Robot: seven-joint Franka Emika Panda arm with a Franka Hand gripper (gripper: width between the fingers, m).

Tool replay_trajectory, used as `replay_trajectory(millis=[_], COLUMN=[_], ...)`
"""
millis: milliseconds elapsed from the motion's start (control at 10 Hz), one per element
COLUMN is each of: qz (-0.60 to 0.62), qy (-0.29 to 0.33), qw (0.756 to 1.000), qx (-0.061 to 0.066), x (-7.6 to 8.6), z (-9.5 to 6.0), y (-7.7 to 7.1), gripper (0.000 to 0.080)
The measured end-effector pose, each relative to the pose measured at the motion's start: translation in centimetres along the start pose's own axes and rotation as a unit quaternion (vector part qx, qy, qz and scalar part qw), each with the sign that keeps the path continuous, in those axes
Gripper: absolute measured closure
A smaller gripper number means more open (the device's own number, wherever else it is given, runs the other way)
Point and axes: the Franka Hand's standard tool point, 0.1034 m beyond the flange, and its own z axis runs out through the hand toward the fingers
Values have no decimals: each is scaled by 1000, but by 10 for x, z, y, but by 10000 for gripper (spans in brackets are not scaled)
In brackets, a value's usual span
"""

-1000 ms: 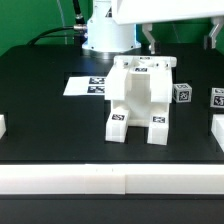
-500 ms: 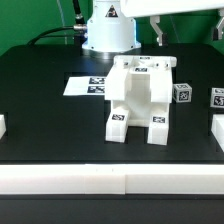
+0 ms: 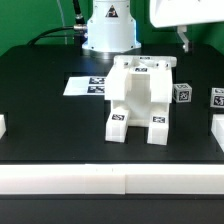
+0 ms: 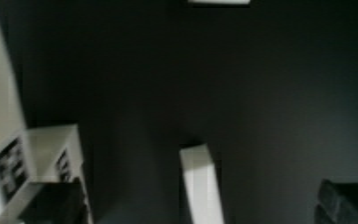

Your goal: Assemble chair

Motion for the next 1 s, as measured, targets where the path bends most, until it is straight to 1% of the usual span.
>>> replay_trajectory(millis=[100, 300, 400, 600, 700, 900, 1000], qz=[-3, -3, 1, 5, 0, -1, -4], qy=[-3, -3, -3, -5, -9, -14, -19], qw=[1000, 1000, 1000, 1000, 1000, 1000, 1000], qx=[-2, -2, -3, -5, -9, -14, -18], x=[-3, -2, -4, -19, -24, -28, -32], z=[4, 4, 6, 18, 25, 32, 39], y=[-2, -1, -3, -16, -18, -17, -16], gripper=[150, 150, 150, 150, 150, 150, 150])
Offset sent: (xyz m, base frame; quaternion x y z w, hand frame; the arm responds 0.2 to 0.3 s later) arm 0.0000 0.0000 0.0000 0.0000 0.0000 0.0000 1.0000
